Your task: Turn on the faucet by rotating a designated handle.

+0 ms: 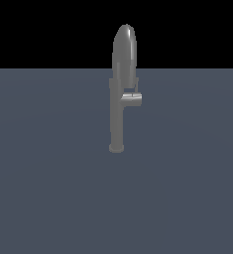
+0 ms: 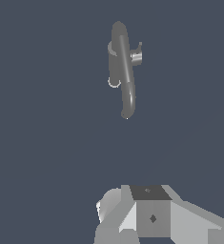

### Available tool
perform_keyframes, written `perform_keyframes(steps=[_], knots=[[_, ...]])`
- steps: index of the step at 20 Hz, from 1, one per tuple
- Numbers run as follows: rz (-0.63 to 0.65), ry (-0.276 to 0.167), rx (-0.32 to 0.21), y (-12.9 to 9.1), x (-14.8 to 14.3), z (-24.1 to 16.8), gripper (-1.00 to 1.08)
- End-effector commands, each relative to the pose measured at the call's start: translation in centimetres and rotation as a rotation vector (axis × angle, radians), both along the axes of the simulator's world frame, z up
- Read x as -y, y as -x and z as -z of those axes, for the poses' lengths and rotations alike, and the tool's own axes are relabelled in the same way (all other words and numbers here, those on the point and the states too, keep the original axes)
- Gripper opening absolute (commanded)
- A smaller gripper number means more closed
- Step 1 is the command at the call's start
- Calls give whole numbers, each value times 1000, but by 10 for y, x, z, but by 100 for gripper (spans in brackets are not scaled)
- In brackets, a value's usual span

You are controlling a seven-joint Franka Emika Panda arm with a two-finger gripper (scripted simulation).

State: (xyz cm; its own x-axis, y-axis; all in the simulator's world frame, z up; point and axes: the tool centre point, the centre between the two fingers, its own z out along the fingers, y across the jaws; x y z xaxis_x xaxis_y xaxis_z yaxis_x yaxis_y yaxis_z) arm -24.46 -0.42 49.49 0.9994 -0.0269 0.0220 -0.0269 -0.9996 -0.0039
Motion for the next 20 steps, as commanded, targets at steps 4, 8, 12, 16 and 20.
perform_keyframes(steps=[4,8,12,16,20], knots=[[3,-3,-3,-1,0,0,-100],[16,-16,-18,-6,-1,0,-100],[39,-40,-44,-15,-1,0,-100],[72,-75,-83,-28,-2,1,-100],[118,-121,-135,-46,-2,3,-100]])
